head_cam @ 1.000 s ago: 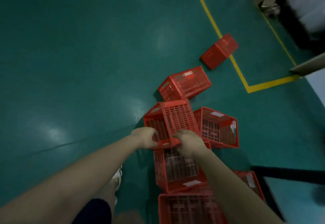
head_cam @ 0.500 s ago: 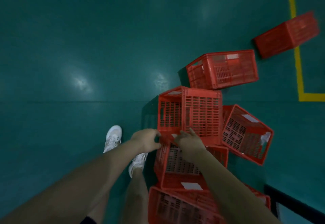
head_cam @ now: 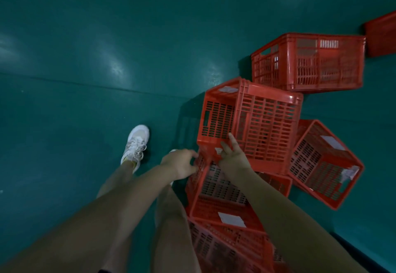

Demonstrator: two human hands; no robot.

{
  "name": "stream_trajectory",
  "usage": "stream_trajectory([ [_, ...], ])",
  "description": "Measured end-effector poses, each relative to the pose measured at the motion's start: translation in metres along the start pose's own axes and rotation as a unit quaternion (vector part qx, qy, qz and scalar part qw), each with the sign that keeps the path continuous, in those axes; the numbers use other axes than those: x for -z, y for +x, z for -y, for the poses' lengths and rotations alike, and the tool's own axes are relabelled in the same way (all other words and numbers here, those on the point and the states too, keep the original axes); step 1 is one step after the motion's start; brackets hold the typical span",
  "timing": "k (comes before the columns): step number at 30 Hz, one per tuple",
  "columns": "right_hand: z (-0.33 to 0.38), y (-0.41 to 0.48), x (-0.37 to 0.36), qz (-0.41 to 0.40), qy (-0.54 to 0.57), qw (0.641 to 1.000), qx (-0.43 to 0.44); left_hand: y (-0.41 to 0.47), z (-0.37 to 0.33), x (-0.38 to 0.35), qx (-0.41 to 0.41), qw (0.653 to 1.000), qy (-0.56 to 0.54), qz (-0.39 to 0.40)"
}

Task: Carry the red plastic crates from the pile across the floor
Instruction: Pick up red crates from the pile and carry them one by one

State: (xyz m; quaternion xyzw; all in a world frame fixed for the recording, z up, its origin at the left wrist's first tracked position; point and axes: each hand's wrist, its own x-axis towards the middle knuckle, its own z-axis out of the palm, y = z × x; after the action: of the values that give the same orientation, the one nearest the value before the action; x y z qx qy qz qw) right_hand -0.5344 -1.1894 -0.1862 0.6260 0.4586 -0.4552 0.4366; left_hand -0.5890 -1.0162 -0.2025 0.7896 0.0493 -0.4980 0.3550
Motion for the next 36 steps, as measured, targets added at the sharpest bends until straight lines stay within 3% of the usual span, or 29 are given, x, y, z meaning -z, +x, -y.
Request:
stream_trajectory([
  [7,-0.008,-0.002,0.012,0.006,-0.017,1.000,0.019,0.001,-0.014,0.001,0.007,1.000,-0.009,-0.012],
  [13,-0.040,-0.030,0.022,-0.027,0.026,0.998,-0.049,-0.012,-0.034,0.016,-0.004,0.999,-0.033,-0.012],
  [19,-0.078,-0.064,0.057,-0.066,0.009,0.994,-0.090,-0.042,-0.049,0.055,-0.016,0.997,-0.033,-0.064],
  [27,-0.103,-0.123,0.162,-0.189,0.066,0.975,-0.093,-0.108,-0.049,0.125,-0.003,0.988,-0.015,-0.154],
  [36,-0.079,-0.176,0.311,-0.318,0.102,0.942,-0.008,-0.222,0.021,0.192,0.059,0.965,-0.014,-0.255],
])
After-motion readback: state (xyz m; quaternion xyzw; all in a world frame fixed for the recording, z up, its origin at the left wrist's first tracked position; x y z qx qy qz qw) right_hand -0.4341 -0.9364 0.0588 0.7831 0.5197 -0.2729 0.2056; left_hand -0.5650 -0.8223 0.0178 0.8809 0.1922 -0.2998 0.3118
